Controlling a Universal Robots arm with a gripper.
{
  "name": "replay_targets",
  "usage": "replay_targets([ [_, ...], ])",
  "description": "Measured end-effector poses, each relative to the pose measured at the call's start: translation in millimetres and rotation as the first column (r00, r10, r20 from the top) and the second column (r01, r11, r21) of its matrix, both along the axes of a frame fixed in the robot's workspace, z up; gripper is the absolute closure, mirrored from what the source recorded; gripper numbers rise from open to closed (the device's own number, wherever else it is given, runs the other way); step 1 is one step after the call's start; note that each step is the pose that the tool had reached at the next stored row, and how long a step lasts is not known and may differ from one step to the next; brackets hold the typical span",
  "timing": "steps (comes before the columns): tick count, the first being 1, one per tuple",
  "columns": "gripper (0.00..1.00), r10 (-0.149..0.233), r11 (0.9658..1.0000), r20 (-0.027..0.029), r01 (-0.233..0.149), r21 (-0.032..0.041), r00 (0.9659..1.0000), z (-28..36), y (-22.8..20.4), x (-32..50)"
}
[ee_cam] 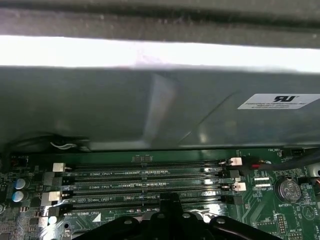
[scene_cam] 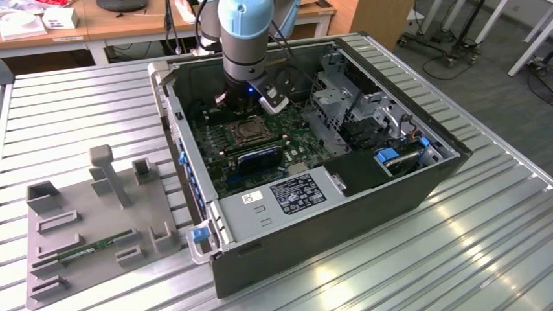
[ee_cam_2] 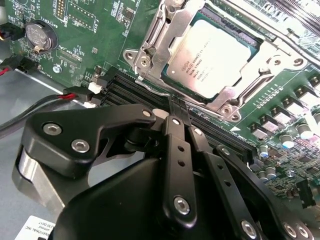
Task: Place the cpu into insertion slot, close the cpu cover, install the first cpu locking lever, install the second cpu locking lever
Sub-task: 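Install the first cpu locking lever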
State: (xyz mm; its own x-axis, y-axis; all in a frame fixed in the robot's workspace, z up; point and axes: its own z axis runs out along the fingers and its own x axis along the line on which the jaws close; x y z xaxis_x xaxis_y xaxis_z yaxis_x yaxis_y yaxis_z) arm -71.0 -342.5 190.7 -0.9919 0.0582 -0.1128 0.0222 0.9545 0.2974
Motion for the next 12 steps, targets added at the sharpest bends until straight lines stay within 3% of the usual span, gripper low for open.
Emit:
replay_targets([
  [12, 0.89, 0.0, 1.0, 0.0003, 0.0, -0.0007, 1.0, 1.8, -0.1, 0.1],
])
